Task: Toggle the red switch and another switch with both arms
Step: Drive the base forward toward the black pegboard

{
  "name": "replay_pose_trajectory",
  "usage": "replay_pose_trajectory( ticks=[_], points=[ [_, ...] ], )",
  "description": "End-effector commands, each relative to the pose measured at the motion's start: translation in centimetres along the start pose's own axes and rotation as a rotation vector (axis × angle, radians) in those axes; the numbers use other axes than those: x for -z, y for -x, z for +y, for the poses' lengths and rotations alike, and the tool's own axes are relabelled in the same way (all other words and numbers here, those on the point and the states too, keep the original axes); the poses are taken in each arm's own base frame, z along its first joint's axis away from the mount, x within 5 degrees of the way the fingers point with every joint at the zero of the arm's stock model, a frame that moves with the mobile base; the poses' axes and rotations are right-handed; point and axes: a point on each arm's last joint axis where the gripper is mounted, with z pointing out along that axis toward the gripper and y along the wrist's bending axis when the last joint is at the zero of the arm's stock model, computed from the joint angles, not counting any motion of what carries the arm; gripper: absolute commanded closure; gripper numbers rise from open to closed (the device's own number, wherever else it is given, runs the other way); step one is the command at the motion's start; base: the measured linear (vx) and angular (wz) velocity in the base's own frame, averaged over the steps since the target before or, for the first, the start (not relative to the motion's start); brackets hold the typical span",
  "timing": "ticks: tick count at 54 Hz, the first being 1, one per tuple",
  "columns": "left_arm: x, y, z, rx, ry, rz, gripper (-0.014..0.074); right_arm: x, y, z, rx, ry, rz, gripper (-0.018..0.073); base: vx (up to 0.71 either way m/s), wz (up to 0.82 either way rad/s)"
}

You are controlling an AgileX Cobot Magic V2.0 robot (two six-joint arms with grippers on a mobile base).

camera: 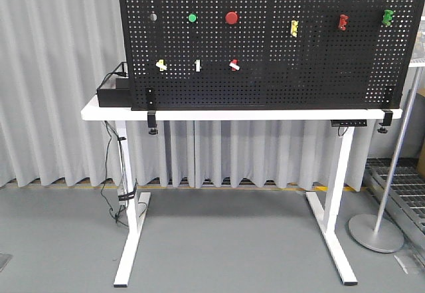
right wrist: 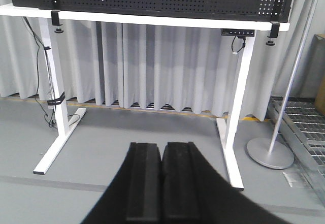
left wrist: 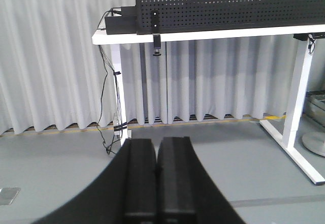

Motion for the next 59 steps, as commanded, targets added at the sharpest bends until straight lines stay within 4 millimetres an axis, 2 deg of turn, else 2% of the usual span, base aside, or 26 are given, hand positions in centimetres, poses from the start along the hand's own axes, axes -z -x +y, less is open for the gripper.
replay_pose_trajectory(
  ticks=[1, 31, 59],
  points=[
    [0.05, 0.15, 0.01, 0.021, 0.002, -0.075, 0.0594, 0.08, 0.67, 0.14, 0.024, 0.015, -0.092, 0.0566, 0.15, -0.03],
    [0.05, 0.15, 0.01, 0.021, 0.002, -0.075, 0.0594, 0.08, 0.66, 0.14, 0.024, 0.015, -0.092, 0.0566, 0.25, 0.04],
    [0.05, 0.15, 0.01, 0.021, 0.002, -0.075, 0.0594, 0.08, 0.66, 0.14, 0.024, 0.015, -0.091, 0.0566, 0.38, 0.06]
  ],
)
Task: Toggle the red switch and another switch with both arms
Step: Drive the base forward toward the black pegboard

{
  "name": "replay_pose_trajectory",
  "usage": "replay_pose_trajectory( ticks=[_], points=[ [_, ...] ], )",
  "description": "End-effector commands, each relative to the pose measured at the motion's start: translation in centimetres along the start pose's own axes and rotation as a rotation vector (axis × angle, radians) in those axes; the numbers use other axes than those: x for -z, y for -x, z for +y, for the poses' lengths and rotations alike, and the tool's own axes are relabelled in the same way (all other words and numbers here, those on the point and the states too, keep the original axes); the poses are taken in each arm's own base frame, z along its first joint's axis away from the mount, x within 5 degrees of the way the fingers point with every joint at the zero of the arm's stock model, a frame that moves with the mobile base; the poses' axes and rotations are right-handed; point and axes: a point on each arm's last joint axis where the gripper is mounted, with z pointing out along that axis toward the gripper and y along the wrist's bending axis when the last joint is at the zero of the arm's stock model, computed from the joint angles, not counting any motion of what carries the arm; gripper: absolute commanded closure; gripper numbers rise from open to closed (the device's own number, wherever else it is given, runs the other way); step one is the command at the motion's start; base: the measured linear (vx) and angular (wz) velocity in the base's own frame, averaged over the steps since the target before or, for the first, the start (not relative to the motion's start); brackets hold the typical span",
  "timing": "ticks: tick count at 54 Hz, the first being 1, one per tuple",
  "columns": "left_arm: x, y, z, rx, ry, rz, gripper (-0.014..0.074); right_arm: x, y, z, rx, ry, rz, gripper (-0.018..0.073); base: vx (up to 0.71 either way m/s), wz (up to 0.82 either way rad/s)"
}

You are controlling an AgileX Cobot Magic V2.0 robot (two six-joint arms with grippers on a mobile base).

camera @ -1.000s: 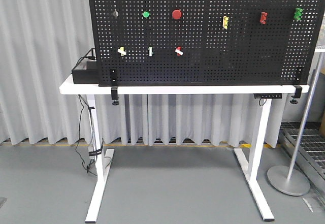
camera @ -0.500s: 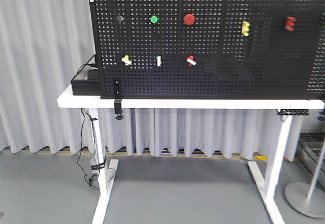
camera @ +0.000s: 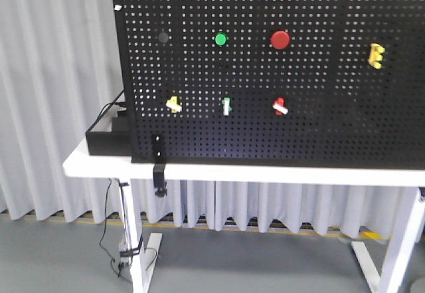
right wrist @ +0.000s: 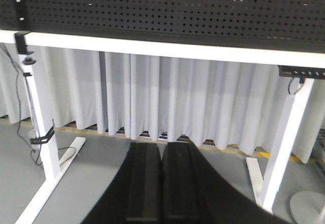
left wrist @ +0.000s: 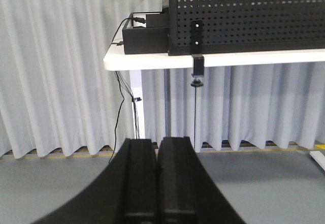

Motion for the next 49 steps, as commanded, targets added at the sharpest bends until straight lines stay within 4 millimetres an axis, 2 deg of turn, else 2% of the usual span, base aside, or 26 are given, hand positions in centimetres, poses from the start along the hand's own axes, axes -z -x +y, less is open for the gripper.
replay_pose_trajectory(
  ticks=[1, 49],
  points=[
    [0.05, 0.15, 0.01, 0.021, 0.002, -0.075, 0.0594, 0.08, 0.66, 0.14, 0.024, 0.015, -0.091, 0.0566, 0.4, -0.01],
    [0.05, 0.15, 0.01, 0.021, 0.002, -0.075, 0.0594, 0.06, 0.63, 0.14, 0.025, 0.014, -0.087, 0.0566, 0.34, 0.0]
  ],
)
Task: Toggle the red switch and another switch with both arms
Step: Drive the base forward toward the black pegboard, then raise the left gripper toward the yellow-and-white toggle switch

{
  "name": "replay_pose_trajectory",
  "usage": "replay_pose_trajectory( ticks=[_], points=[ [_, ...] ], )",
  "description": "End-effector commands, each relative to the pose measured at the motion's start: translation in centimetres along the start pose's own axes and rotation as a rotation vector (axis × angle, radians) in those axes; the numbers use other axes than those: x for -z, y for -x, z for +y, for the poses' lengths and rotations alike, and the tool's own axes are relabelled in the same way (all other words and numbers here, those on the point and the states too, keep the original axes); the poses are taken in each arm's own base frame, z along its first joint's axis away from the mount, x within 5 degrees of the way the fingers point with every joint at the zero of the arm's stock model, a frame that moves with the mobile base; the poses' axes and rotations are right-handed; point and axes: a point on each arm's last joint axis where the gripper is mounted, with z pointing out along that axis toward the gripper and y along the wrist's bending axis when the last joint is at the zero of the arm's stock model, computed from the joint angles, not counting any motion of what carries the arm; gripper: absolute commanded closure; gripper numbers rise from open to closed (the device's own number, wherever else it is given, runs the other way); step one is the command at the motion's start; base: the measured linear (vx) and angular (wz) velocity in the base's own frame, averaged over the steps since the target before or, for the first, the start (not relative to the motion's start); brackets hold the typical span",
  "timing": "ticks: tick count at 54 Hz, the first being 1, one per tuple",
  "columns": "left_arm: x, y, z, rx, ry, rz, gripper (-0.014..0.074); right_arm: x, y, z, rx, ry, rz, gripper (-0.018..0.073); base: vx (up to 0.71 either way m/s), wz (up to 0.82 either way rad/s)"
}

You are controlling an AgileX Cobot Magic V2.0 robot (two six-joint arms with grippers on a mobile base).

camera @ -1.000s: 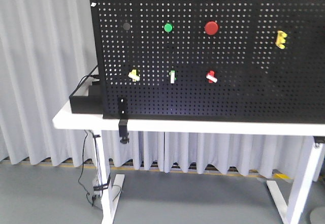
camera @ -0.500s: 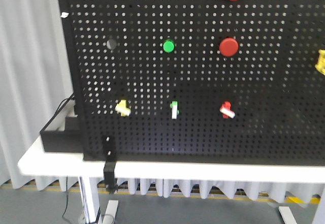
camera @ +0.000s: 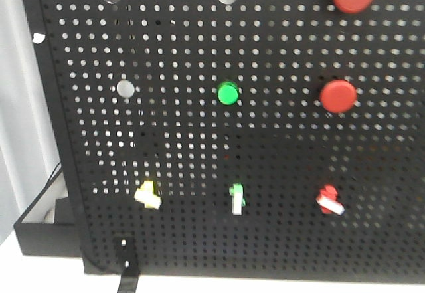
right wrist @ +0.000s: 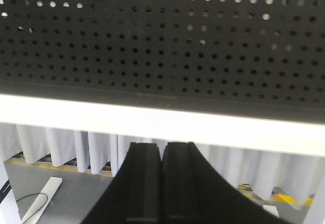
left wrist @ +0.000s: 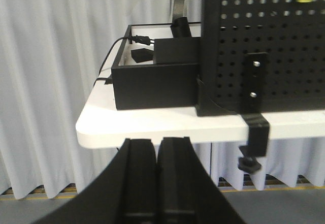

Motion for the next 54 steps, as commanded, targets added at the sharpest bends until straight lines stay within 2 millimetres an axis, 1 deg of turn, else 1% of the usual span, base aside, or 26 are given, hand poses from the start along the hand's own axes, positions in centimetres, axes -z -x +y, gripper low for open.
replay_pose_trajectory(
  ticks=[1, 15, 37, 42, 48, 50, 54],
  points=[
    [0.1, 0.1, 0.0, 0.021, 0.002, -0.075, 0.0594, 0.1, 0.6, 0.1, 0.025, 0.014, -0.087, 0.0566, 0.2, 0.06],
    [0.1, 0.1, 0.0, 0.021, 0.002, -0.075, 0.0594, 0.1, 0.6, 0.1, 0.025, 0.014, -0.087, 0.0566, 0.12, 0.02],
    [0.1, 0.1, 0.0, 0.02, 0.002, -0.075, 0.0594, 0.1, 0.7, 0.1, 0.026, 0.015, -0.09, 0.0566, 0.01, 0.0],
    [0.1, 0.4, 0.0, 0.003, 0.004, -0.098, 0.0594, 0.1, 0.7, 0.1, 0.026, 0.015, -0.091, 0.0566, 0.0, 0.0],
    [0.1, 0.7, 0.0, 0.003, 0.005, -0.133, 0.0594, 0.3, 2.1, 0.3, 0.024, 0.035, -0.218, 0.0566, 0.0, 0.0],
    [0.2, 1.2, 0.0, 0.003, 0.007, -0.187, 0.0594, 0.5, 2.6, 0.4, 0.01, 0.045, -0.269, 0.0566, 0.0, 0.0],
    [0.6, 2.8, 0.1, 0.003, 0.012, -0.362, 0.0594, 1.3, 4.9, 0.4, -0.018, 0.06, -0.4, 0.0566, 0.0, 0.0]
  ],
)
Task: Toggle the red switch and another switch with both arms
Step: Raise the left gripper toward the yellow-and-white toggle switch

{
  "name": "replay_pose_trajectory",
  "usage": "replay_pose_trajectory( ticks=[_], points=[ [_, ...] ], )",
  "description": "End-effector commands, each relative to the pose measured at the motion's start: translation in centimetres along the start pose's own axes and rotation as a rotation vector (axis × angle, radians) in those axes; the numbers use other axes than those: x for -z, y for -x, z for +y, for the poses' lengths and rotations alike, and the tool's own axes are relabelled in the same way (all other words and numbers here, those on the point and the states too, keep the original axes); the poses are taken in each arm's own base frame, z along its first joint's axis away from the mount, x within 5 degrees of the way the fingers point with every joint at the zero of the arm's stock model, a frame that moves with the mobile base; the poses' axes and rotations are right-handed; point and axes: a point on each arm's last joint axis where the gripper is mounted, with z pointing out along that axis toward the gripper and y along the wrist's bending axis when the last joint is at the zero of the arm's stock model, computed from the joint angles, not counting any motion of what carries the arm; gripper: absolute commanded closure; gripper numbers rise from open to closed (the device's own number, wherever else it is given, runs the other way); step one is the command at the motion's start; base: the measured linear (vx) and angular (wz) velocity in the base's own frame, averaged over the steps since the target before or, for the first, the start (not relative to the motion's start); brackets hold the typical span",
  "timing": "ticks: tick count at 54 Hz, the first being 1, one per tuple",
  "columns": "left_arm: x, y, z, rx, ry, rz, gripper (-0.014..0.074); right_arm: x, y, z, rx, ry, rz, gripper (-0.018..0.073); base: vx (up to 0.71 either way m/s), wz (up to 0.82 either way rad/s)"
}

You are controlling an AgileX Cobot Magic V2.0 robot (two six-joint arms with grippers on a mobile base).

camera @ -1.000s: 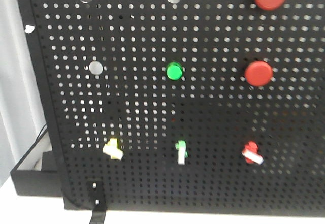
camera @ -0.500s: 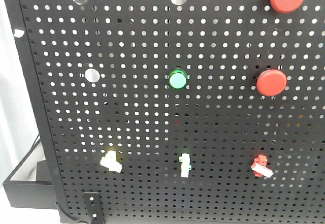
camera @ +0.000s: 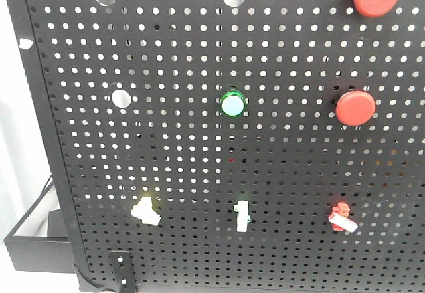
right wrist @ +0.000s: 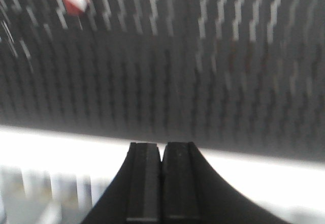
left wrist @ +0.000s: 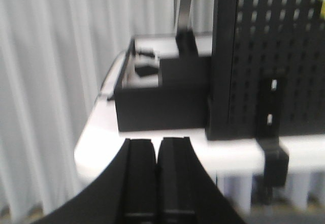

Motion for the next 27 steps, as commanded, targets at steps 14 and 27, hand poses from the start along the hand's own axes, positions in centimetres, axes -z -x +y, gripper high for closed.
replay_pose_trajectory(
  ticks=[14, 27],
  points=[
    [1.4, 10.5, 0.3, 0.015, 0.017, -0.546, 0.0594, 1.3, 14.5, -0.5, 0.028, -0.007, -0.329, 0.0566, 0.0, 0.0],
    [-5.4, 16.8, 0.4, 0.019, 0.008, -0.257, 0.0594, -5.3, 18.4, -0.9, 0.039, -0.022, -0.092, 0.0566, 0.0, 0.0]
  ],
)
